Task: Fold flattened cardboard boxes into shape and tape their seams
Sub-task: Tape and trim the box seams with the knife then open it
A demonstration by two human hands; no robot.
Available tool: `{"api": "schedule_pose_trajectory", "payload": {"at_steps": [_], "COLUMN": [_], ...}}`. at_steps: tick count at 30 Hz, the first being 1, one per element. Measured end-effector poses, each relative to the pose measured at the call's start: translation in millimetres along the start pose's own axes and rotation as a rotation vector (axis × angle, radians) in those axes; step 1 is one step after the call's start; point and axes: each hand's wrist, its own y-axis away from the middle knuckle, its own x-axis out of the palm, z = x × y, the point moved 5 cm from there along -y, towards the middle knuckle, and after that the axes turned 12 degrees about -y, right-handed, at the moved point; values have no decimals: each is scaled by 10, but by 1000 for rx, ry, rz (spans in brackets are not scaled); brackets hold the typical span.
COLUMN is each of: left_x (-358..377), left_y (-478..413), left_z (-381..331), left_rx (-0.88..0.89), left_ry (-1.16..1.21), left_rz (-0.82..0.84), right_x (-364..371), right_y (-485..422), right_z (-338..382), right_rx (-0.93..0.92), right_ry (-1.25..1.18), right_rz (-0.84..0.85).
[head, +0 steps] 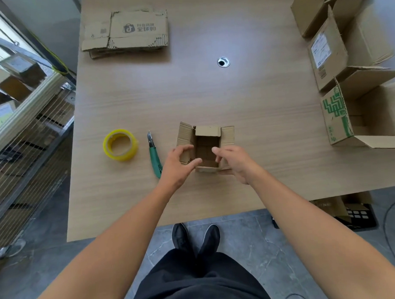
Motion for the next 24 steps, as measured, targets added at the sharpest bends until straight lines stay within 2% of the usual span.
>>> {"api": "schedule_pose_trajectory", "payload": {"at_steps": [2, 4, 7, 10, 13, 16, 17, 24], "left_x": [-25, -45, -37, -5, -55, -56, -38, 65], "left_y": [15, 3, -28, -74, -156, -255, -307, -862], "left_z": [40, 68, 102, 73, -110, -418, -484, -562], "left_rx": [29, 110, 189, 257, 330, 555, 582, 415], "left_ry": [-56, -286, -629, -800, -879, -917, -944, -952], "left_rz": [59, 113, 149, 148, 149, 137, 146, 109], "right_x": [-25, -60, -138, -146, -116, -134, -145, -145], "right_y": [39, 95, 172, 169, 130, 123, 127, 104], "right_z": [-42, -148, -249, -254, -208, -173, -170, -147], "right_rx": [-129, -144, -167, -248, -240, -234, -243, -387], "right_ry": [255, 531, 789, 1017, 1077, 1055, 1056, 1005], "right_rz": [32, 49, -64, -162, -184, -169, -169, -213]}}
